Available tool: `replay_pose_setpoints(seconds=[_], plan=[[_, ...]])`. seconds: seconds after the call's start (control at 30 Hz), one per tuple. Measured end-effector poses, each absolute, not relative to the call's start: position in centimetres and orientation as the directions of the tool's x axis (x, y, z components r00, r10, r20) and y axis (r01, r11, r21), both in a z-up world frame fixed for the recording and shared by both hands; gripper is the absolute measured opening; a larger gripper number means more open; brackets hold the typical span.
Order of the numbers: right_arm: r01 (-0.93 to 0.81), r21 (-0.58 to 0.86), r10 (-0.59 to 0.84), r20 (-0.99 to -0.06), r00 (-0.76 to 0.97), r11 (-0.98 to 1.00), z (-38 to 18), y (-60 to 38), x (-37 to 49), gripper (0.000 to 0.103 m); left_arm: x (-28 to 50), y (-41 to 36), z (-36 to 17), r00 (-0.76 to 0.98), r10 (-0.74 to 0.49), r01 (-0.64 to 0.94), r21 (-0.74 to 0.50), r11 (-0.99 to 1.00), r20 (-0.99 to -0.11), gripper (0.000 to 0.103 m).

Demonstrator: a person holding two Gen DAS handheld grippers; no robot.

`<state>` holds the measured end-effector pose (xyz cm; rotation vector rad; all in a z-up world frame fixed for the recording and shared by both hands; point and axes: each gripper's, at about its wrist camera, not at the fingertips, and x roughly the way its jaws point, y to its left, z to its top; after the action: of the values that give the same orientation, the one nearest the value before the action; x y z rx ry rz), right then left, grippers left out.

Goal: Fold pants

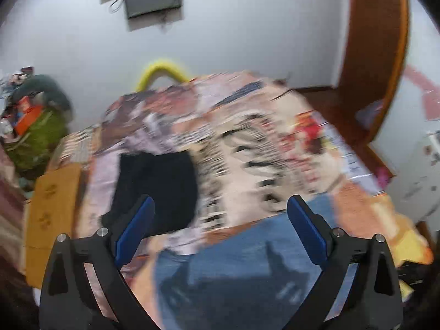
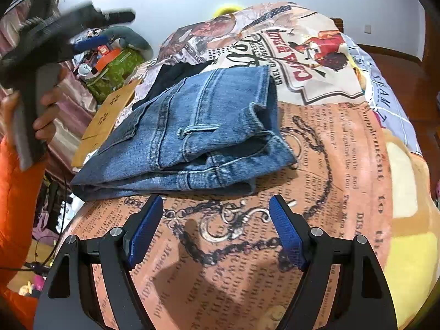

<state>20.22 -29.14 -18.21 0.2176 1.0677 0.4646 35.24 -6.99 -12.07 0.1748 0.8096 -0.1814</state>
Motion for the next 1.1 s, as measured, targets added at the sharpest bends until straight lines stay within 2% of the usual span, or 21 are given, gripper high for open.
replay_pose_setpoints(seconds=[0.17,0.27,0.33,0.57,0.67,0.77,0.97,1.1], plan=[[-0.279,0.39,0.472,-0.803,0.365,0.878,-18.7,-27.4,20.7,0.077,39.7,-2.4,-17.1,0.589,0.012,0.171,0.139,0.975,-0.808,0.098],[-0.295,0.384,0.473,-0.811,0.345,0.875,-18.8,-26.3,20.9,0.077,41.7,-0.9,-20.8,0.562,0.13,0.132,0.244,0.961,-0.817,0.098],[-0.304,0.378,0.47,-0.817,0.334,0.874,-18.9,-25.7,21.1,0.077,43.2,-0.2,-23.6,0.52,0.158,0.139,0.266,0.954,-0.84,0.098],[-0.304,0.363,0.449,-0.844,0.292,0.881,-19.7,-24.7,22.5,0.079,43.2,-0.7,-28.1,0.44,0.127,0.26,0.262,0.93,-0.889,0.098],[-0.31,0.356,0.442,-0.853,0.278,0.882,-19.9,-24.5,23.7,0.079,42.4,0.0,-28.1,0.408,0.122,0.24,0.235,0.942,-0.905,0.098],[-0.312,0.324,0.417,-0.856,0.304,0.893,-19.7,-24.6,24.4,0.078,41.3,1.1,-28.4,0.341,0.058,0.274,0.158,0.948,-0.938,0.098],[-0.291,0.271,0.37,-0.849,0.377,0.918,-18.7,-25.8,24.0,0.079,37.0,2.9,-28.1,0.28,0.006,0.269,0.084,0.96,-0.96,0.09],[-0.266,0.281,0.37,-0.839,0.399,0.922,-17.9,-27.0,23.2,0.079,33.2,2.9,-26.4,0.331,0.009,0.274,0.105,0.956,-0.944,0.09]])
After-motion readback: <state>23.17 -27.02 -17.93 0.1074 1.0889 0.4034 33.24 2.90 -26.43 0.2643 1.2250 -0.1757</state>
